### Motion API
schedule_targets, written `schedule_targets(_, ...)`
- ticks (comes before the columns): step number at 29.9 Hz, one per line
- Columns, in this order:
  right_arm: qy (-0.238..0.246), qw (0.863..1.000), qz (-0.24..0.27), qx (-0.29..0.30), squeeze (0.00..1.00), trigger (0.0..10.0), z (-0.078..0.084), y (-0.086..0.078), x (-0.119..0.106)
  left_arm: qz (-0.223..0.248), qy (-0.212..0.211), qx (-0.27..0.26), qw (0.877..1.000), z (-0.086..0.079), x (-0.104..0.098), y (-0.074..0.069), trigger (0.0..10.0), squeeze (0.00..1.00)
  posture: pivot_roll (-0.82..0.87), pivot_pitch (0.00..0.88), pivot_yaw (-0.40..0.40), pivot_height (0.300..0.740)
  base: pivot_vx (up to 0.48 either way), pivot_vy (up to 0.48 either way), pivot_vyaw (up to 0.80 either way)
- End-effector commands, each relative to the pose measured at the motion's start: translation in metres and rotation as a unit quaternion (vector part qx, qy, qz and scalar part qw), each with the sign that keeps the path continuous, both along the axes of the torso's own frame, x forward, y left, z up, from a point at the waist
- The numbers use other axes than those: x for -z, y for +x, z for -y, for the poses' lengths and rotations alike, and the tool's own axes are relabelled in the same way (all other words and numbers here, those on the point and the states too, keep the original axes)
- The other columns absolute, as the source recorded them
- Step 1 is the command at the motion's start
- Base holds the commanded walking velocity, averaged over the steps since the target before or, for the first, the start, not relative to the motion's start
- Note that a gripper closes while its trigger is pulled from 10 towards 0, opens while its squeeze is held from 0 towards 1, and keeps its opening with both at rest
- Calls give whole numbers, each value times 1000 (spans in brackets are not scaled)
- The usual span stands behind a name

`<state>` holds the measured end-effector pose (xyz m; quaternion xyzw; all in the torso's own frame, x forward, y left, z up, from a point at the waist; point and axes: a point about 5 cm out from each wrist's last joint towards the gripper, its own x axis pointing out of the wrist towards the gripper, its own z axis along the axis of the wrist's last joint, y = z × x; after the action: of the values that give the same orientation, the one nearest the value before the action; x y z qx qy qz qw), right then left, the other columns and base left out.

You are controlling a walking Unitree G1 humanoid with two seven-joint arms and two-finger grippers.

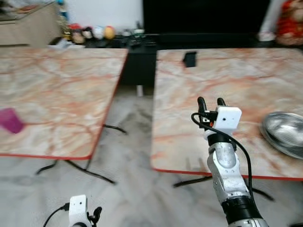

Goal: Setting the table

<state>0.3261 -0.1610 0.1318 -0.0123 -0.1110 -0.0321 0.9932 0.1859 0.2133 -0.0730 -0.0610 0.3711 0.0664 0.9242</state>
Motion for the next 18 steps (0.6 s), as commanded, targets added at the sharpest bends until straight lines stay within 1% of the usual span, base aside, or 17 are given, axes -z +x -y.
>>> schedule_targets(1,4,1000,12,-8,0,10000,-4,2,-7,-3,3,-7,1000,-5,0,-1,10000,0,-55,0,17,740,0,428,0)
schedule_targets(15,3,1000,11,-10,0,10000,-3,3,-7,-2,2,-6,1000,-4,0,-1,10000,0,-59,0,20,740,0,426,0)
schedule_targets(17,2,1000,10,-9,0,10000,-3,3,-6,-1,2,-6,1000,-4,0,-1,10000,0,-59,0,20,740,0,371,0)
schedule_targets(18,2,1000,5,-7,0,10000,-2,3,-3,1,5,-2,1000,-4,-1,0,10000,0,-59,0,21,740,0,0,0)
